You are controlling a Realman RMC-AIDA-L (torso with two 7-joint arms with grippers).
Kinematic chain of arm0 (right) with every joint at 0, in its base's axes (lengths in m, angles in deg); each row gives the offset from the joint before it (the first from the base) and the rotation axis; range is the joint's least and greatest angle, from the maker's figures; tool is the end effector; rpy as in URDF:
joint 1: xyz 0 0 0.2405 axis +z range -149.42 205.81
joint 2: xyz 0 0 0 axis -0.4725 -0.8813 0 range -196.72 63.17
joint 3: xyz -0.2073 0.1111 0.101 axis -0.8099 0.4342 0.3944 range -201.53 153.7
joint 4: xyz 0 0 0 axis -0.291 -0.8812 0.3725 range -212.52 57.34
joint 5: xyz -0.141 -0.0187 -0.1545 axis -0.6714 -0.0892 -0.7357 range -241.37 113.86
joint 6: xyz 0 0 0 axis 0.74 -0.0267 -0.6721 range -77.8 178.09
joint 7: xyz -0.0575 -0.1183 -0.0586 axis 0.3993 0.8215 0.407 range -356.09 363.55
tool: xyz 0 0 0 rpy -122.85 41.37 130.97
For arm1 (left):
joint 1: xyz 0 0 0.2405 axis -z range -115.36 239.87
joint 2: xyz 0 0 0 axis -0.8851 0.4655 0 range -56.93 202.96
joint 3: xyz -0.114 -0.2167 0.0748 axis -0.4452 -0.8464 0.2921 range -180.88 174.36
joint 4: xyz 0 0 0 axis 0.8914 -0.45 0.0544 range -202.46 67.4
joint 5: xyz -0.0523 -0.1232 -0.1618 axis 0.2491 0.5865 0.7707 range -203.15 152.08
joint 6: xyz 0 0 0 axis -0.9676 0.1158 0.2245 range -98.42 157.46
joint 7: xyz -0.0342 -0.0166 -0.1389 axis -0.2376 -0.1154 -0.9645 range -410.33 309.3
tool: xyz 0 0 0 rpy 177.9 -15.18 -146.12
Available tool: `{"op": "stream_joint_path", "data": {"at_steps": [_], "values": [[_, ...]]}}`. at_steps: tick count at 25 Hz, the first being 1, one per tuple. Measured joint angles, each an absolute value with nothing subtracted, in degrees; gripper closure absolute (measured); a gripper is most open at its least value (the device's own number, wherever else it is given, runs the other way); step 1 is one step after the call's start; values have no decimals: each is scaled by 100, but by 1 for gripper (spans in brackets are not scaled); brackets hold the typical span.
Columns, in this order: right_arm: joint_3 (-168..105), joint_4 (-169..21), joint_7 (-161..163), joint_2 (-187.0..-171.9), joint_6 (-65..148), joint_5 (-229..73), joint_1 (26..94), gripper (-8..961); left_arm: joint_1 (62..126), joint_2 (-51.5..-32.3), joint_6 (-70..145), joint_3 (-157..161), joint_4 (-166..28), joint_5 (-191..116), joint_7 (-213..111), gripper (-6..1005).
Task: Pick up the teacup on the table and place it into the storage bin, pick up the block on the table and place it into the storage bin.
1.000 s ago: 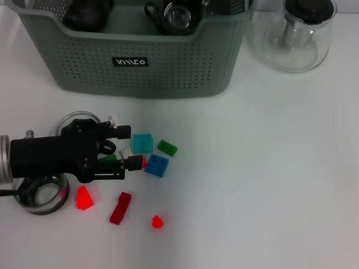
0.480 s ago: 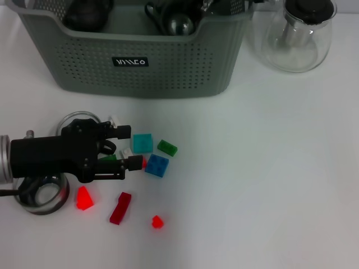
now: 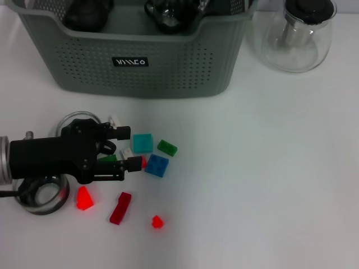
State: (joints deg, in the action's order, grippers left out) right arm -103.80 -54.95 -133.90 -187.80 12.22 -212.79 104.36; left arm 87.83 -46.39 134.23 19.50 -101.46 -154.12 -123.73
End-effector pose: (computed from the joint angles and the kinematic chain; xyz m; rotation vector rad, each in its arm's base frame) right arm 0.0555 0.4828 -0.0907 -2.4635 0.2699 -0.2867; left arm -0.2964 0.2637 0.0036 -2.7851 -0.7543 -0.8482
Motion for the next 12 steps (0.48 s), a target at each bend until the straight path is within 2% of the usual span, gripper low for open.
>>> {"op": "stream_joint_path", "data": {"at_steps": [8, 12], "values": [[-10313, -3607, -13404, -18718, 527, -20888, 9773, 340, 8757, -4613, 13473, 1949, -10180, -15412, -12379, 161], [-10276, -2337, -13617, -18710, 231, -20766, 9296, 327, 8744, -4599, 13474, 1889, -10187, -15412, -12379, 161]]}}
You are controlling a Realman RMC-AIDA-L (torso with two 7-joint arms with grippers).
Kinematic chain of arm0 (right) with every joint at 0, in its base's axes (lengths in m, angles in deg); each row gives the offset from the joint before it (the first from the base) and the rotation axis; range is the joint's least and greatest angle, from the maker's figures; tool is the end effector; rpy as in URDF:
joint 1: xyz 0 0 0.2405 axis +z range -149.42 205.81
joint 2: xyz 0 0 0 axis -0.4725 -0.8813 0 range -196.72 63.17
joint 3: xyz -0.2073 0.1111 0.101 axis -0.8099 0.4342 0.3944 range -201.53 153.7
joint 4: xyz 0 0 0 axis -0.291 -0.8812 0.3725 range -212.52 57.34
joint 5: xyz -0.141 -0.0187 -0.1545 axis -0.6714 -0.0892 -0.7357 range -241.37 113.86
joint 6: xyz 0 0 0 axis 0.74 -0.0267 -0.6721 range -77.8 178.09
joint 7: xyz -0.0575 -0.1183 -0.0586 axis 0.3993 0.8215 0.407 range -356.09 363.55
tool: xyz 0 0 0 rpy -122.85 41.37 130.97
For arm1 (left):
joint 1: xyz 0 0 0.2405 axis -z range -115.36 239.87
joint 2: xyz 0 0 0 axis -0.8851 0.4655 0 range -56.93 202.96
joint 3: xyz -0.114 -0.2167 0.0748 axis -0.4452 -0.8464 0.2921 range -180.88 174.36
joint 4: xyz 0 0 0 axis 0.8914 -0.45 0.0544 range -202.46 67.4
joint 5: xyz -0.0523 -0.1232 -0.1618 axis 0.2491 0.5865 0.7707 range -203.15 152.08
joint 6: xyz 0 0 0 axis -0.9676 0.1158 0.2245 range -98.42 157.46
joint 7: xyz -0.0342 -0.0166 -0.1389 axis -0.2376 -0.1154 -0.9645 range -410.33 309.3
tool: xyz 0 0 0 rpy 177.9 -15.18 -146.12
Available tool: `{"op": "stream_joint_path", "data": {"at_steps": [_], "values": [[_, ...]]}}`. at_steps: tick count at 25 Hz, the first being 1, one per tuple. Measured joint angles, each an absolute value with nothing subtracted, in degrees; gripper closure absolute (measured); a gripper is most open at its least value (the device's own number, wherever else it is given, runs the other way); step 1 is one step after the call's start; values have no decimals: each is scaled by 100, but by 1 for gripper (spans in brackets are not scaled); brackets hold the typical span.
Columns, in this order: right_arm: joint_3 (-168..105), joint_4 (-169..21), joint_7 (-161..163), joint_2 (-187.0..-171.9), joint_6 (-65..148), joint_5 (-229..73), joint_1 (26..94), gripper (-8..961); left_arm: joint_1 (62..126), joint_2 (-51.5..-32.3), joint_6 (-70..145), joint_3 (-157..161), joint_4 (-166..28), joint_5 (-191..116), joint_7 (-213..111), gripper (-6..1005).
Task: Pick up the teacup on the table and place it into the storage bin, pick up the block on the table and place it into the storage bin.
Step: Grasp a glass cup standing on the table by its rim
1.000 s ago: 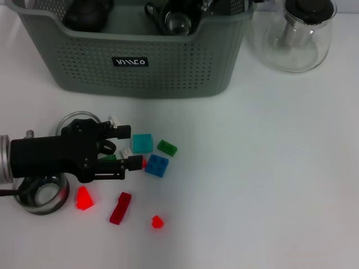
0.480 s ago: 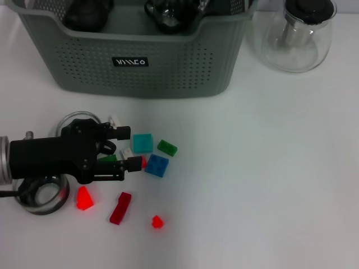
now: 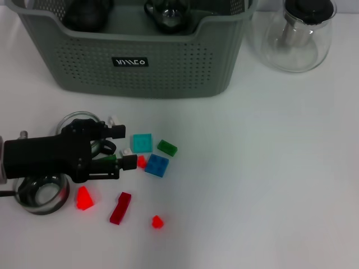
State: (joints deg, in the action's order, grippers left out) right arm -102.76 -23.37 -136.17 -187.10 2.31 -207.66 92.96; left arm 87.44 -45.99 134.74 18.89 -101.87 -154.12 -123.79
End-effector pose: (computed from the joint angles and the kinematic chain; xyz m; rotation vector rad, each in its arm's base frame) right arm -0.0061 0.4719 -0.0348 -2.4583 0.2345 0.0958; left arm -0.2994 0.2626 0.0087 -2.7731 -0.7554 -0.8463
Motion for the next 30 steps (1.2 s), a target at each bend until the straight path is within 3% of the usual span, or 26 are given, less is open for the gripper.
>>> {"op": "stream_joint_path", "data": {"at_steps": [7, 12, 19, 30], "values": [[-10320, -767, -13575, -18705, -366, -20178, 8491, 212, 8719, -4590, 13504, 1756, -10197, -15412, -12382, 161], [-10342, 40, -13039, -18704, -769, -18947, 7671, 3, 8680, -4556, 13623, 1562, -10296, -15448, -12398, 161], [-10296, 32, -12125, -18700, -1596, -17605, 6861, 6, 8377, -4462, 13777, 1233, -11304, -15449, -12964, 162], [-10238, -901, -11316, -18691, -3451, -17205, 6722, 7, 7869, -4305, 14489, 1043, -13345, -15893, -13870, 162]]}}
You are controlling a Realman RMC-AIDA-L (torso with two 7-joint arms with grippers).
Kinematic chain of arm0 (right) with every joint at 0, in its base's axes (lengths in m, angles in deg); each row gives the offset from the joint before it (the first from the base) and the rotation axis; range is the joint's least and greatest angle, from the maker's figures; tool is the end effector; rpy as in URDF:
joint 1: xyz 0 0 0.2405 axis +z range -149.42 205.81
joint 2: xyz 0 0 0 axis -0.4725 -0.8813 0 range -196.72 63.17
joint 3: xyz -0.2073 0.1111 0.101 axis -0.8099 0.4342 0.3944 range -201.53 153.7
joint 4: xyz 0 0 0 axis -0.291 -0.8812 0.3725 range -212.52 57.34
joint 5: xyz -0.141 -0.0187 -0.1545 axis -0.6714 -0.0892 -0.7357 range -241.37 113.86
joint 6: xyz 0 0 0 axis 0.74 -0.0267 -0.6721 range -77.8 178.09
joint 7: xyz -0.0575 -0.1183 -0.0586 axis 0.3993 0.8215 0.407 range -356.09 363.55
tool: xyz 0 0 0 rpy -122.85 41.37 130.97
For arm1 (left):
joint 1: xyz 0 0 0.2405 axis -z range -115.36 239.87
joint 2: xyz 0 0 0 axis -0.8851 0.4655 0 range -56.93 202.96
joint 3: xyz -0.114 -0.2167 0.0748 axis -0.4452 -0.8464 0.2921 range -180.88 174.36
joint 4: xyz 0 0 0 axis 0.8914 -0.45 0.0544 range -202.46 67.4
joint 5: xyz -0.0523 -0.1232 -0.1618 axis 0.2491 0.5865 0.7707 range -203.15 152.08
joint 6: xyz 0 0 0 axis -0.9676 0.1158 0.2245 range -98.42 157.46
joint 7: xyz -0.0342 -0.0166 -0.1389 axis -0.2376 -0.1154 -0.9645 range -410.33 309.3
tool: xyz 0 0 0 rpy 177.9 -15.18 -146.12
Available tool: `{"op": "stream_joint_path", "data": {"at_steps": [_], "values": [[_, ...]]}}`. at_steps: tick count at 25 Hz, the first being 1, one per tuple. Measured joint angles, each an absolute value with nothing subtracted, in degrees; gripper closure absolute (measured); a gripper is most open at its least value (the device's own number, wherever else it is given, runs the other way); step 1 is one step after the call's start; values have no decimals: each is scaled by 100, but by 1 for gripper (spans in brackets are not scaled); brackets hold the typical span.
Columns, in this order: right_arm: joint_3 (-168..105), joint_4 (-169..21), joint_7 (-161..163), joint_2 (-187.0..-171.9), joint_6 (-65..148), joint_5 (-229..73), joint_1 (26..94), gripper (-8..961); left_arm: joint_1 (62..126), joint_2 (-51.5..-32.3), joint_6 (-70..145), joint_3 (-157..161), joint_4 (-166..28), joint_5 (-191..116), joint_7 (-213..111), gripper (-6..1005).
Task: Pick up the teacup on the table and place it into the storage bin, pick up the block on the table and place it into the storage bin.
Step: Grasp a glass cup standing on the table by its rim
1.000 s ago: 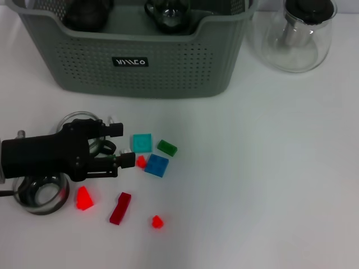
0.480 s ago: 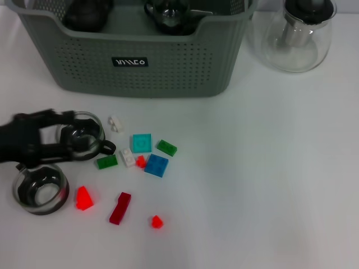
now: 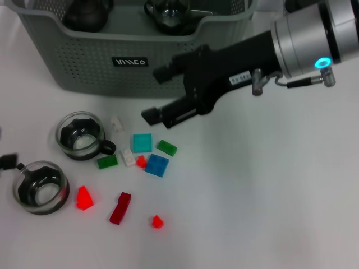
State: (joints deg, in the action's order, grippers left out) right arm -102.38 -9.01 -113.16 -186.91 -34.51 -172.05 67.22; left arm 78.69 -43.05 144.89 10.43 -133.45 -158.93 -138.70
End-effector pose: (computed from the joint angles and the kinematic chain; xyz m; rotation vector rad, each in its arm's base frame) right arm 0.0825 0.3434 -0.0323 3.0784 -0.3460 -0.3879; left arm -0.3415 0.2209 0.1318 -2.5424 -0.9039 -0.4006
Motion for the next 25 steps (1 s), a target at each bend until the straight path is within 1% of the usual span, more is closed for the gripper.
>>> {"op": "stream_joint_path", "data": {"at_steps": [3, 5, 7, 12, 14, 16, 18, 25], "values": [[-10227, -1178, -11178, -18692, -3461, -17207, 6815, 7, 7778, -4335, 14582, 1072, -13919, -16297, -14289, 162], [-10221, -1336, -11131, -18692, -3438, -17221, 6909, 7, 7747, -4410, 14612, 1091, -14285, -16621, -14601, 162], [-10220, -1425, -11090, -18692, -3432, -17257, 6966, 7, 7761, -4531, 14619, 1117, -14557, -16907, -14886, 162], [-10217, -1496, -10995, -18692, -3407, -17406, 7016, 7, 7942, -4925, 14612, 1358, -15152, -17733, -15725, 162], [-10212, -1498, -10991, -18692, -3396, -17485, 7031, 7, 8046, -5043, 14616, 1441, -15328, -17977, -16061, 162], [-10209, -1500, -10987, -18692, -3393, -17526, 7051, 6, 8143, -5089, 14616, 1521, -15437, -18124, -16364, 162], [-10206, -1501, -10970, -18690, -3392, -17544, 7064, 6, 8241, -5093, 14602, 1598, -15490, -18200, -16697, 162], [-10220, -1554, -10886, -18683, -3386, -17638, 7065, 5, 8557, -5009, 14600, 2063, -15502, -18418, -17614, 162]]}}
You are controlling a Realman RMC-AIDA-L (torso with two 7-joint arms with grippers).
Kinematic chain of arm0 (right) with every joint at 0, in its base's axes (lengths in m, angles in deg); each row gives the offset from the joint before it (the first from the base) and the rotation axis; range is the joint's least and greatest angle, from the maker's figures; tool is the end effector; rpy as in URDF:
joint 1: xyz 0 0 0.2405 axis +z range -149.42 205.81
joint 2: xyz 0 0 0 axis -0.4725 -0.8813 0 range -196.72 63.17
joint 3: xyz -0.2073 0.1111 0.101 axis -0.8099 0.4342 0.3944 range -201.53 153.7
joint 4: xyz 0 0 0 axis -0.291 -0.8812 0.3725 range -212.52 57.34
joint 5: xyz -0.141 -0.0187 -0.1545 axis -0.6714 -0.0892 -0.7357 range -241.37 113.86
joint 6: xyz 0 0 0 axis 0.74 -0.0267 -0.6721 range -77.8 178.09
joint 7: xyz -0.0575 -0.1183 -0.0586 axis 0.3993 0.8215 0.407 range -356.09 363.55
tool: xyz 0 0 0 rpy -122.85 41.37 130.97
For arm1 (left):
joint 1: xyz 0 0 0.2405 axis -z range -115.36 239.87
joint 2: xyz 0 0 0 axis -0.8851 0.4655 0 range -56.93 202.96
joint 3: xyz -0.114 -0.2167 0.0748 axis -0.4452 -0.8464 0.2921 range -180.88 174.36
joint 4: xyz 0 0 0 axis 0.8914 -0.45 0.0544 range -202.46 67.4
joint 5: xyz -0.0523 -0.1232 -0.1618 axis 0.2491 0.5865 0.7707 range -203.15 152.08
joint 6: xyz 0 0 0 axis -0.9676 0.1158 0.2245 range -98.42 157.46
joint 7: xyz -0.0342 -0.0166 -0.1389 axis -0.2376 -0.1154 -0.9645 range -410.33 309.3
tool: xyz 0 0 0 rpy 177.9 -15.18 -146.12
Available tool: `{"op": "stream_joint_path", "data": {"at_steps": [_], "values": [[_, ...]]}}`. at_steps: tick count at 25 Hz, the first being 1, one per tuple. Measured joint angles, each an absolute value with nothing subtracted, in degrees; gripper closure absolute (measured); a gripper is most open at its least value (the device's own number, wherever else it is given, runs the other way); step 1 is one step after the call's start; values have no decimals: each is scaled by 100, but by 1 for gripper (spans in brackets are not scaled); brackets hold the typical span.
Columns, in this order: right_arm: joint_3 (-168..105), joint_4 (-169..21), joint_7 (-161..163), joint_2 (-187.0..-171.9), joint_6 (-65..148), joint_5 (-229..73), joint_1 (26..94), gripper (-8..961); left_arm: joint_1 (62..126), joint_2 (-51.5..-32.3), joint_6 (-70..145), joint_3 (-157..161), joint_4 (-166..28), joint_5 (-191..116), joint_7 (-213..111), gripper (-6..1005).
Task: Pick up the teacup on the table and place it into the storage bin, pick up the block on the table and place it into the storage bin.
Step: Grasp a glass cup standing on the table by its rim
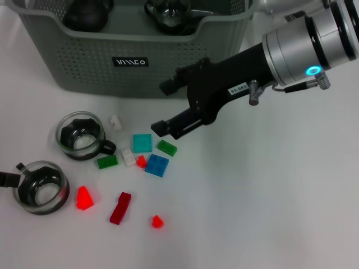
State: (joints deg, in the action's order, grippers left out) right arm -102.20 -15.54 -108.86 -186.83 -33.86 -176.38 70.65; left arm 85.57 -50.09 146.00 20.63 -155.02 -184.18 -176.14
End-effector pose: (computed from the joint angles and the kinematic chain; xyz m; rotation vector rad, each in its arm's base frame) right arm 0.0946 0.3524 -0.0466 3.0936 -0.2919 -0.2476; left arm -0.3095 0.2420 0.1233 -2.2498 -1.5985 0.1487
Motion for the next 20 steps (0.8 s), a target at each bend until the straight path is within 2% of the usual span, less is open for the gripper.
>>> {"op": "stream_joint_path", "data": {"at_steps": [20], "values": [[-10217, -1946, -10754, -18683, -3376, -17971, 7184, 6, 8835, -4966, 13967, 3365, -15078, -18926, -18803, 169]]}}
